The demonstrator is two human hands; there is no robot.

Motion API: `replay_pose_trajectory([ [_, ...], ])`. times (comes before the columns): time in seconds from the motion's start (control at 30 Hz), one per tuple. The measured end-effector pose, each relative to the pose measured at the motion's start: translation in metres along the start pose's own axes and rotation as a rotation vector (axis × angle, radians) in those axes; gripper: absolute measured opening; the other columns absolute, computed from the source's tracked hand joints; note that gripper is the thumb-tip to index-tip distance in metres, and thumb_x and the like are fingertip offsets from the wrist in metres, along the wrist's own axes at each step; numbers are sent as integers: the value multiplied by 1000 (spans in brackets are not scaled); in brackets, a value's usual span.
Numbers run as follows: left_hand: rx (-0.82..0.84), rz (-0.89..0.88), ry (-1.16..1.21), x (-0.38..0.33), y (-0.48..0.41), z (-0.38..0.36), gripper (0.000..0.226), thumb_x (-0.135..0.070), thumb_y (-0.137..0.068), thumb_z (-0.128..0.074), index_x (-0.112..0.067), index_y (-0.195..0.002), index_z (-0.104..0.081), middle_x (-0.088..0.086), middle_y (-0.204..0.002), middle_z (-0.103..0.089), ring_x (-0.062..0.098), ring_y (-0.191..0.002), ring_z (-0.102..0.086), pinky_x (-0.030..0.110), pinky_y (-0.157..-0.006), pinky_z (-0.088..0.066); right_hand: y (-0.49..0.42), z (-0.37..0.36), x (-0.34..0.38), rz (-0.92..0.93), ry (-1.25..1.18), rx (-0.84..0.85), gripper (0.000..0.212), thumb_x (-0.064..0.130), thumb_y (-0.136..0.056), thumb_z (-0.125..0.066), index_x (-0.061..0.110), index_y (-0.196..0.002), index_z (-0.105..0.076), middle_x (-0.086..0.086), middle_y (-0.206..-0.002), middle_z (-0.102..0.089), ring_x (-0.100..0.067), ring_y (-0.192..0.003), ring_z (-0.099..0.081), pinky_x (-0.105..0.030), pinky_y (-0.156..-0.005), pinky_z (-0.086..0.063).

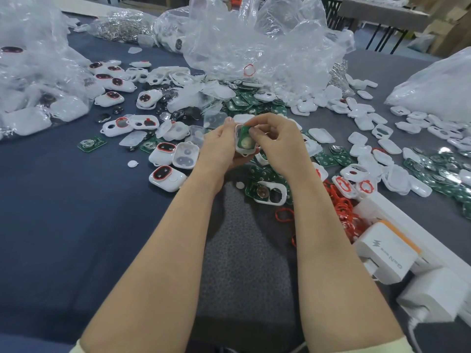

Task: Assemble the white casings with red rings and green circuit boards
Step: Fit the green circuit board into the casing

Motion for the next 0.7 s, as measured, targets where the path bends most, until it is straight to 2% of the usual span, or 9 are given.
replay_pose_trajectory([
  [0.07,4,-7,-11,0,0,-1,38,-32,-104,-37,-18,-82,-64,8,-81,-68,16,-70,-68,27,-59,-57,0,0,0,7,22,-9,22,10,-89,-60,31,-85,-66,3,-85,-68,-11,-76,-64,-19,-69,-52],
  [0.17,4,-11,-32,-1,0,-2,37,-33,-104,-37,-20,-81,-64,9,-84,-68,17,-75,-67,29,-61,-58,0,1,1,35,75,-35,22,12,-88,-60,33,-85,-66,5,-85,-64,-1,-65,-51,-12,-64,-43],
  [0.27,17,-13,-47,-2,1,-3,36,-33,-104,-37,-20,-83,-64,9,-86,-68,19,-78,-67,30,-64,-58,0,1,2,47,130,-57,22,13,-88,-60,34,-88,-66,0,-94,-62,1,-68,-46,-11,-67,-38],
  [0.4,31,-5,-44,-2,1,-5,31,-30,-103,-41,-20,-84,-64,9,-87,-68,19,-81,-66,29,-64,-58,0,3,0,34,156,-73,17,16,-90,-60,29,-97,-69,-6,-101,-61,1,-68,-45,-12,-70,-38],
  [0.57,108,-57,-66,-3,2,-8,10,-14,-96,-57,-22,-92,-62,7,-89,-70,14,-76,-70,28,-73,-59,-1,5,-6,-1,144,-92,23,23,-90,-61,24,-113,-62,0,-96,-57,-5,-71,-47,-22,-73,-43],
  [0.63,143,-77,-70,-3,2,-9,19,-5,-93,-58,-24,-94,-62,5,-83,-71,12,-73,-70,27,-75,-59,-3,6,-11,-52,112,-96,22,23,-90,-62,18,-111,-63,2,-92,-60,-7,-76,-53,-22,-73,-45],
  [0.7,167,-114,-102,-5,3,-11,25,-1,-93,-57,-26,-93,-61,2,-77,-71,11,-71,-70,28,-76,-59,-4,4,-20,-126,26,-64,14,22,-90,-64,14,-101,-66,4,-85,-63,-6,-76,-57,-17,-68,-46],
])
Point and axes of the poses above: each hand's wrist, its own y-axis away from the middle knuckle, its own z-axis out of the back of the hand, x = y × z, the point moved 9 cm from there along -y, towards the middle knuckle
